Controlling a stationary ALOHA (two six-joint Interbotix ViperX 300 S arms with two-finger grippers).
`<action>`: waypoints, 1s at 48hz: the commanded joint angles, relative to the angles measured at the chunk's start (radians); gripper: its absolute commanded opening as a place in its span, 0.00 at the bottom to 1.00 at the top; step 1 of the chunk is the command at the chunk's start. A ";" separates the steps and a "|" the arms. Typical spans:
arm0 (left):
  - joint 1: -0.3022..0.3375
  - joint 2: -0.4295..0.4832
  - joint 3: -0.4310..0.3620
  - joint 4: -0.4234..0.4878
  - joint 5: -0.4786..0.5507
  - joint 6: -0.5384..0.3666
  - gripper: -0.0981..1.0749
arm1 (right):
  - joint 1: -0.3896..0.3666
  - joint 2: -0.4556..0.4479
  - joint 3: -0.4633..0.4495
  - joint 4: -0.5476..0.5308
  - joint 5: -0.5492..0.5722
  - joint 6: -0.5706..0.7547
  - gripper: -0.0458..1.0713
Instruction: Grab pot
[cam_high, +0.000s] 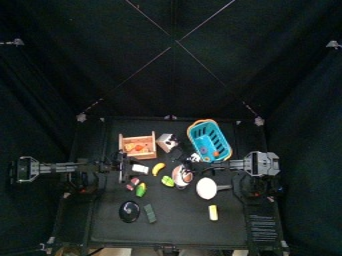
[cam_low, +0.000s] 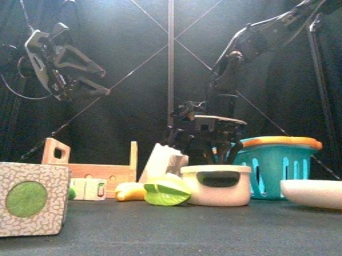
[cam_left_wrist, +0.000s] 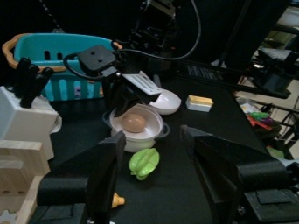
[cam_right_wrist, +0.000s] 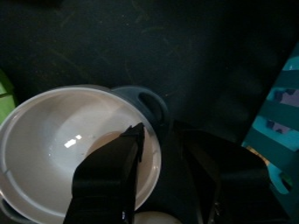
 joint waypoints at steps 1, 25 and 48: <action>0.002 0.002 -0.011 -0.003 -0.005 0.003 0.85 | 0.009 -0.043 -0.035 0.000 0.017 0.002 0.69; 0.003 0.002 -0.011 -0.003 -0.005 0.003 0.85 | 0.023 -0.034 -0.032 0.055 0.095 0.003 0.69; 0.003 0.002 -0.008 -0.003 -0.005 0.003 0.85 | 0.012 -0.021 0.018 0.072 0.005 0.003 0.65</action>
